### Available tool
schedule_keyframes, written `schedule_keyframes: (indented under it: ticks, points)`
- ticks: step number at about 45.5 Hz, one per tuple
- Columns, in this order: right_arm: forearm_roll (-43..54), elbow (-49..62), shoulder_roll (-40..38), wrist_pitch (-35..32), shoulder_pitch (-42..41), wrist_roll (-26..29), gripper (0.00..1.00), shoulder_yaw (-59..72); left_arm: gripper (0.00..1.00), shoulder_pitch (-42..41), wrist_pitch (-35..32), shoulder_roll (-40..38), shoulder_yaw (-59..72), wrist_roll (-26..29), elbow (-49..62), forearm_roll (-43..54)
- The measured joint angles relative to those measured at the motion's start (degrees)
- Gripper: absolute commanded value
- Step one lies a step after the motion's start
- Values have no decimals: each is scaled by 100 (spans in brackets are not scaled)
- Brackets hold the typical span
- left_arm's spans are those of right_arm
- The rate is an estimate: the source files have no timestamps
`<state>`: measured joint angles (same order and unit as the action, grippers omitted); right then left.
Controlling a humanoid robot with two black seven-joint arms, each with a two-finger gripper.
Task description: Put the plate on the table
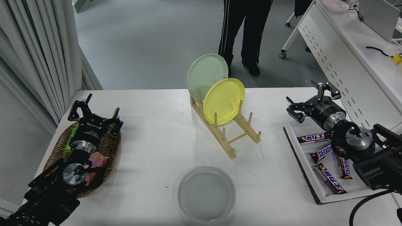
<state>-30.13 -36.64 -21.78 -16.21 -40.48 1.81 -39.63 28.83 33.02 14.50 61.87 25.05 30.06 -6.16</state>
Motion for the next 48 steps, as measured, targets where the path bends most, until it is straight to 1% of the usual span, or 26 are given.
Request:
schedule_keyframes:
  ticks: [6, 19, 30, 48]
  points:
    - [529, -175, 90, -9, 328, -70, 100, -561, 100, 0, -1, 0, 1, 0, 0, 1]
    - [1710, -376, 445, -187, 849, -535, 100, -1784, 100, 0, -1, 0, 1, 0, 2, 0]
    - [2038, -363, 602, -254, 900, -726, 100, -2151, 100, 0, -1, 0, 1, 0, 3, 0]
    - [2171, -371, 664, -293, 956, -805, 100, -2252, 100, 0, 0, 0, 1, 0, 2, 0]
